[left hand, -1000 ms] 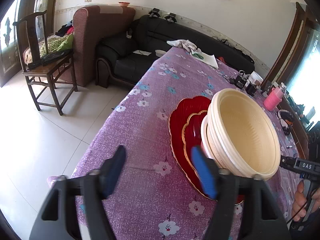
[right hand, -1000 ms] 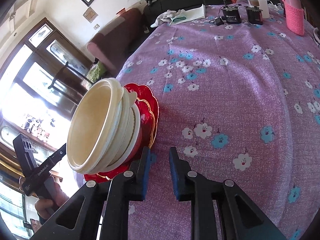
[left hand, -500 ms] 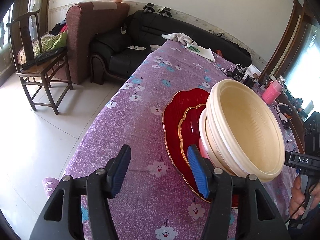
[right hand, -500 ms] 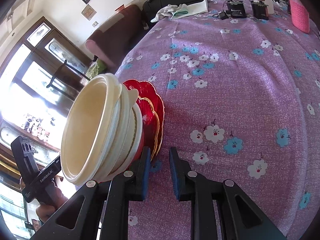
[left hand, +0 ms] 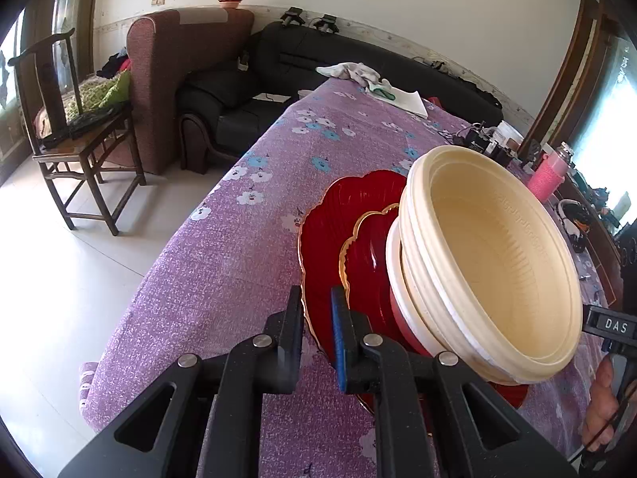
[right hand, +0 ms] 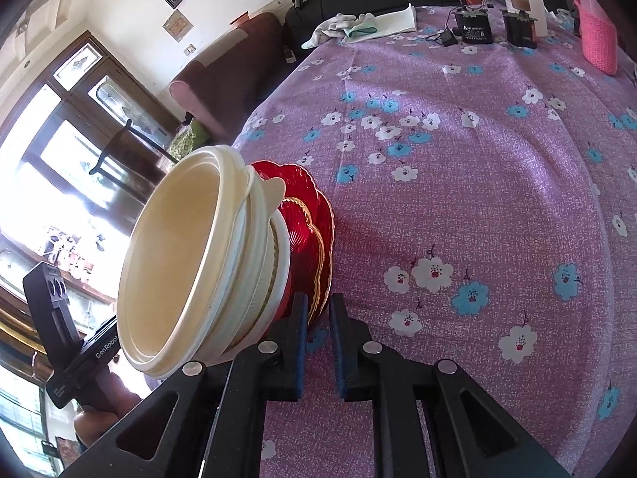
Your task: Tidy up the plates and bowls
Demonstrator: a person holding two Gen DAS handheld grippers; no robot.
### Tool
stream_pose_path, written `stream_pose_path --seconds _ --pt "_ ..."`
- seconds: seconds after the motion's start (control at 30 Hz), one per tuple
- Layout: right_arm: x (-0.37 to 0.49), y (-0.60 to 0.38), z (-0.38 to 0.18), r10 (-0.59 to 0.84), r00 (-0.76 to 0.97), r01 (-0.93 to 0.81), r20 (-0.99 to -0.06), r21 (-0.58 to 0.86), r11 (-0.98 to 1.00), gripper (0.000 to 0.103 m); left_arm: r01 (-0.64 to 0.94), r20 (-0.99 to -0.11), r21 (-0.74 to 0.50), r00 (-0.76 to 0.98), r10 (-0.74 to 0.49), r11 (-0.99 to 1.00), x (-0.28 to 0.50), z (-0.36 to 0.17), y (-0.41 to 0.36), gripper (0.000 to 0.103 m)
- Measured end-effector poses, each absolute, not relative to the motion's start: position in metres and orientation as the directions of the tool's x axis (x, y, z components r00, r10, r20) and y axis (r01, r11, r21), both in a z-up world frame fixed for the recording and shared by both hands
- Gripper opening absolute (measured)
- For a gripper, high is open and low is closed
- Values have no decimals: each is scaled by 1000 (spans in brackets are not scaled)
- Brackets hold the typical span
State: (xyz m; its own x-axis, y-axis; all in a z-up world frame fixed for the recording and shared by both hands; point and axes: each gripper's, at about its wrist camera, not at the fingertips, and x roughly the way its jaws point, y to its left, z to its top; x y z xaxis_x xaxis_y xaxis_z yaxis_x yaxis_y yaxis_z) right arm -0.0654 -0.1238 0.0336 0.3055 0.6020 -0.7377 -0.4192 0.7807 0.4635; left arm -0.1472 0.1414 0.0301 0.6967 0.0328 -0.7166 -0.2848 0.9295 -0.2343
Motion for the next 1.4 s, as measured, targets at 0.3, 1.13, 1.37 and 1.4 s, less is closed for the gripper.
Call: stream_pose_path --seconds 0.3,1.13,1.37,1.4 --pt "-70 -132 36 584 332 -407 -741 446 797 12 -282 -718 -210 694 48 936 -143 33 129 13" --pt "-83 -262 49 536 476 -254 -697 475 843 12 -94 -709 -186 702 -67 978 -87 44 7 12" --pt "-86 -315 50 485 537 -169 -690 475 863 12 -24 -719 -174 687 -110 984 -67 38 -47 12" --pt "-86 -321 50 480 545 -158 -688 477 864 12 -17 -718 -172 687 -114 985 -66 38 -52 12"
